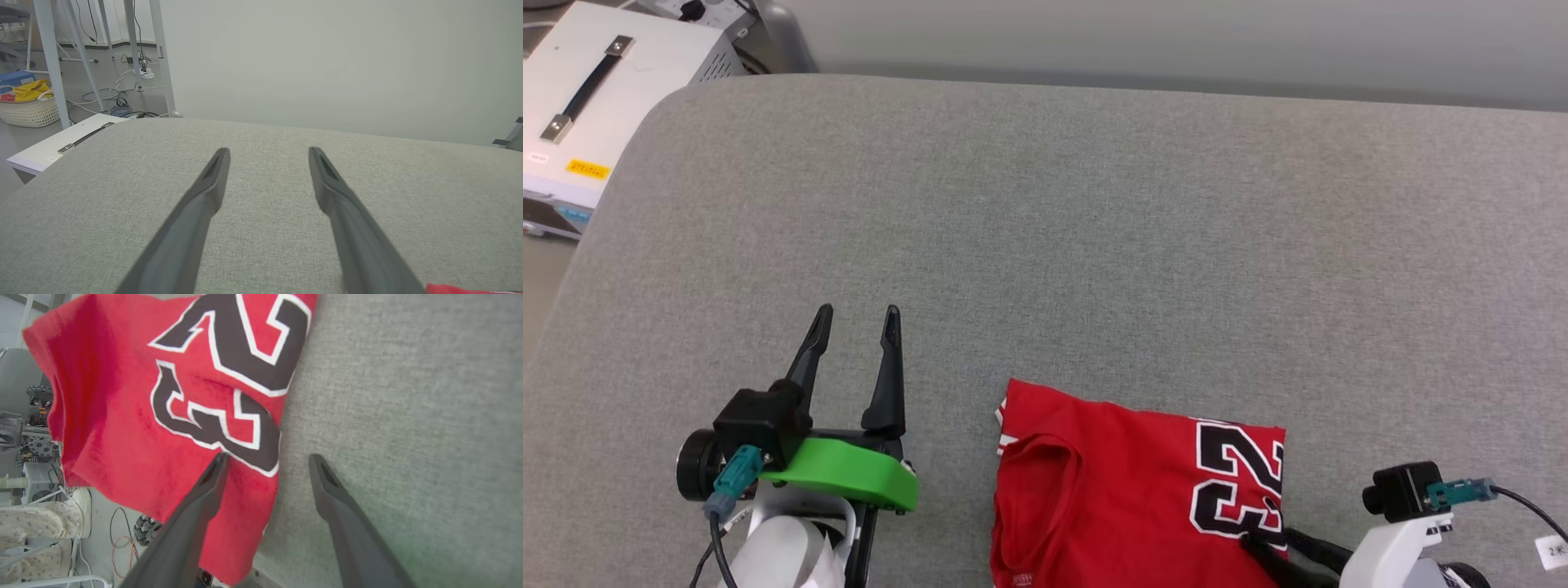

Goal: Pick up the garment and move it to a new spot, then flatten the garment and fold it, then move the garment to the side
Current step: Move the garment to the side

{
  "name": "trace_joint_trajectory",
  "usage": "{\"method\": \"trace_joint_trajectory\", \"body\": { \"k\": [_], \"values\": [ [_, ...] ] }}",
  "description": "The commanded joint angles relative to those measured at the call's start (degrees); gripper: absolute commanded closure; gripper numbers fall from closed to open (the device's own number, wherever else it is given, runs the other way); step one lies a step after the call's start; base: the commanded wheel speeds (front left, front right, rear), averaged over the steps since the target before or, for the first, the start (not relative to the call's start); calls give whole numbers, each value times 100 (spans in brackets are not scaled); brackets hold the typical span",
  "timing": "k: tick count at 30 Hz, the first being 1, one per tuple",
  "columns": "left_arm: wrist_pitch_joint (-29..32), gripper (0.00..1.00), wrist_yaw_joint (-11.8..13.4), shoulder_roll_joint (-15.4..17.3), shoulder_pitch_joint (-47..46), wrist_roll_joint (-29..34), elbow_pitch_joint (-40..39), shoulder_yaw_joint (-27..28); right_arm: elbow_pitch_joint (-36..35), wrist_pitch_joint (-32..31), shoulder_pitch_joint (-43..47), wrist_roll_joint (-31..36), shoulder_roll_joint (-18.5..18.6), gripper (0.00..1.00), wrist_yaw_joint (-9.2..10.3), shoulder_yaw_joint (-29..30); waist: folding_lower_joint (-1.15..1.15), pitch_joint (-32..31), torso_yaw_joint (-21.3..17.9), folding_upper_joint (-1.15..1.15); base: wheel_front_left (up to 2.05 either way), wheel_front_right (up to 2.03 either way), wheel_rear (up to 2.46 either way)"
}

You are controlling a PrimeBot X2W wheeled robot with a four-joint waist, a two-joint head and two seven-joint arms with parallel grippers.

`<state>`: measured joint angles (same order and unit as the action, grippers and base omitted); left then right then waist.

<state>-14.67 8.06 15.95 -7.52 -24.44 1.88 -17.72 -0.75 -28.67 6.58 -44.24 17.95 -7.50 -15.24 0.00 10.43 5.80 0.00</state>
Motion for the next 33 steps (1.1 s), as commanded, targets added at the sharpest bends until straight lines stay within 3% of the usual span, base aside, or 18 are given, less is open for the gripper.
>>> {"method": "trace_joint_trajectory", "body": {
  "k": [1, 8, 9, 11, 18, 24, 33],
  "values": [
    [-32, 0, -44, -45, -115, 55, 8, 42, 128, 42, -165, -73, 22, 0, 1, -110, 0, 163, 126, 0, 0, 0, 0],
    [-33, 0, -191, -197, -259, 180, 65, 121, 686, 43, -628, -468, 87, 0, 1, -659, 0, 414, 247, 0, 0, 0, 0],
    [-33, 0, -210, -217, -272, 195, 83, 142, 760, 5, -668, -516, 95, 56, 1, -720, 0, 426, 257, 0, 0, 0, 0],
    [-33, 0, -232, -248, -280, 227, 118, 182, 828, -30, -726, -599, 105, 100, 1, -803, 0, 433, 274, 0, 0, 0, 0],
    [-33, 0, -306, -346, -164, 309, 272, 306, 604, 41, -919, -600, 296, 100, 1, -886, 0, 173, 241, 0, 0, 0, 0],
    [-33, 0, -377, -382, 27, 373, 272, 389, 186, -41, -1035, -190, 592, 100, 1, -828, 0, -199, -29, 0, 0, 0, 0],
    [-33, 0, -391, -424, 239, 421, 142, 488, -302, -688, -1177, 474, 1040, 100, 1, -660, 0, -368, -1142, 0, 0, 0, 0]
  ]
}}
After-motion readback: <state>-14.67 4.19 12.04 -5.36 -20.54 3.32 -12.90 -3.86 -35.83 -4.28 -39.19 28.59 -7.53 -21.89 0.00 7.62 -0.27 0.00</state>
